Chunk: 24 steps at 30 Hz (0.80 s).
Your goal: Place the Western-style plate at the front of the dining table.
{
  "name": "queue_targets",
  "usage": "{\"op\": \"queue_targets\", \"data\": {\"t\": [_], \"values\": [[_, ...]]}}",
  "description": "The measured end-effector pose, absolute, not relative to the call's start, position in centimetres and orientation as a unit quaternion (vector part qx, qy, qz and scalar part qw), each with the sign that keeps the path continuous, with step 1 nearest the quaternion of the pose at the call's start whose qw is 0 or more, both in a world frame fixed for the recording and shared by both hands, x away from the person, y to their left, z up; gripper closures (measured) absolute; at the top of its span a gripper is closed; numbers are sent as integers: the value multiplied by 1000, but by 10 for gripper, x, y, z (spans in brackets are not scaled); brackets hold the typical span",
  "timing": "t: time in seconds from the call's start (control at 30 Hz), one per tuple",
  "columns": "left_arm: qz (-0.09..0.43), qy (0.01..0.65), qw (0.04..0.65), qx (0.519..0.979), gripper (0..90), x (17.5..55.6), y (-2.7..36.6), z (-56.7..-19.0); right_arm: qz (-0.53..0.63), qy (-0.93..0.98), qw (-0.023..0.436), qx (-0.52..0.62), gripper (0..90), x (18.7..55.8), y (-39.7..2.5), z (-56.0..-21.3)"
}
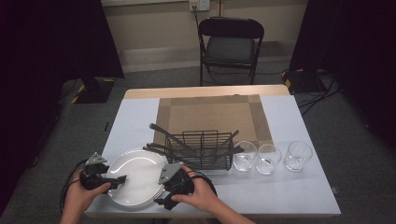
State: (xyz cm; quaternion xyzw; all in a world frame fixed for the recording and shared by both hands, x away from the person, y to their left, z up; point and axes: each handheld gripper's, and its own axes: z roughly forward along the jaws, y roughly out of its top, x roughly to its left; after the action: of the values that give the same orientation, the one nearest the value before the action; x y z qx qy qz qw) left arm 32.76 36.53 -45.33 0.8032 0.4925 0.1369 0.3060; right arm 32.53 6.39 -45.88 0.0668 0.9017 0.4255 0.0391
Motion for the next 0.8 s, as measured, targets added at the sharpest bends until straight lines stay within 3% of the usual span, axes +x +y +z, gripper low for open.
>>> {"op": "queue_targets", "data": {"t": [0.8], "values": [[130, 494, 298, 806, 143, 329, 362, -453, 429, 901, 41, 61, 142, 325, 69, -459]]}}
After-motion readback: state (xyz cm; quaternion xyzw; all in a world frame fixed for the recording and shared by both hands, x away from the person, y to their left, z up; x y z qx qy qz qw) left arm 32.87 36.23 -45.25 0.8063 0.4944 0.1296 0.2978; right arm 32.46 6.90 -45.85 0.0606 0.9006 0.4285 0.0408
